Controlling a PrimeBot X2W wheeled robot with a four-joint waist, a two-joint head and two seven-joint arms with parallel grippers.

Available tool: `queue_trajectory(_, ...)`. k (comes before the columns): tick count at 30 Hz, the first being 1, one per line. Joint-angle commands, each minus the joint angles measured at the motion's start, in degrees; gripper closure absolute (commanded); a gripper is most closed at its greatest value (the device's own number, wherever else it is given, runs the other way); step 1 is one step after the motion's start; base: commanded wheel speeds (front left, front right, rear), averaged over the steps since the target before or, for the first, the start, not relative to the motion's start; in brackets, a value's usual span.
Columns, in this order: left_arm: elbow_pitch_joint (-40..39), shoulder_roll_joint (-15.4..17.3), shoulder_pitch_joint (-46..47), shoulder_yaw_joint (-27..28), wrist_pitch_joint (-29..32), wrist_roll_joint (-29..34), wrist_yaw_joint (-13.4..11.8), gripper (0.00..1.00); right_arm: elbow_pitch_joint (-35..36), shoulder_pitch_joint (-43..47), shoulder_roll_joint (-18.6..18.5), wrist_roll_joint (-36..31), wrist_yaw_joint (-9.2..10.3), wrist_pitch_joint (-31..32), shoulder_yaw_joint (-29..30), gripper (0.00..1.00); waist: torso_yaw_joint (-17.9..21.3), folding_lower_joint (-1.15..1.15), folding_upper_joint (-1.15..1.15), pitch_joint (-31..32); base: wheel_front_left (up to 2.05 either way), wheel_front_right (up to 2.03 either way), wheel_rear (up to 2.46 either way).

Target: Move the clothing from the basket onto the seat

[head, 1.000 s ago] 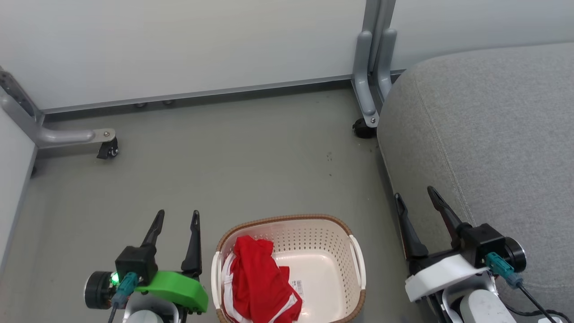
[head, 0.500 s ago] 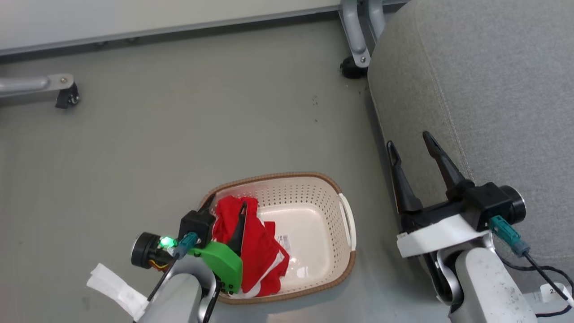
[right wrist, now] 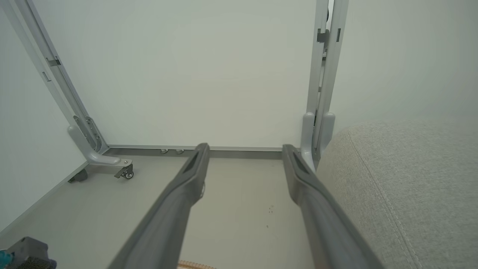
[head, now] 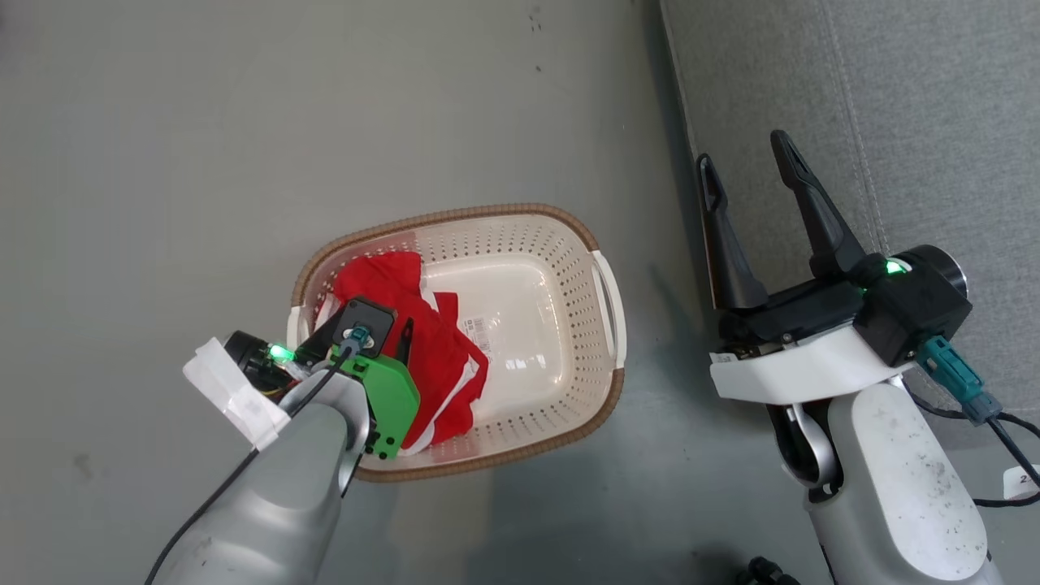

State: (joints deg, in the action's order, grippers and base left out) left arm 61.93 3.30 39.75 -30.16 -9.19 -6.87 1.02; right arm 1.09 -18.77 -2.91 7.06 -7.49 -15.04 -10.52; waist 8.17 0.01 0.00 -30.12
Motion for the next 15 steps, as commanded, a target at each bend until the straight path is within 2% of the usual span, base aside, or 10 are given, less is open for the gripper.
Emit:
queue_trajectory(1,1.1,0.9,2.2,-0.3,0.1,0.4,-0.1,0.00,0.6,-1.2,0.0,0.5,-0.01,-0.2,-0.3,0.00,3.1,-0.01,0.00,-7.7,0.00,0.00,0.00)
queue_trajectory(8,7.5,1.9,6.7,-1.5,2.9,1.5,-1.2,0.00,1.9,-2.9,0.0,2.2,-0.01,-0.2,-1.3,0.00,4.8,-0.01,0.00,-11.8,0.00,0.00,0.00)
queue_trajectory(15,10.0,3.2,8.6,-3.3,5.6,2.6,-1.0,0.00,2.7,-3.3,0.0,3.8,-0.01,-0.2,-2.0,0.00,6.2,-0.01,0.00,-14.3,0.00,0.00,0.00)
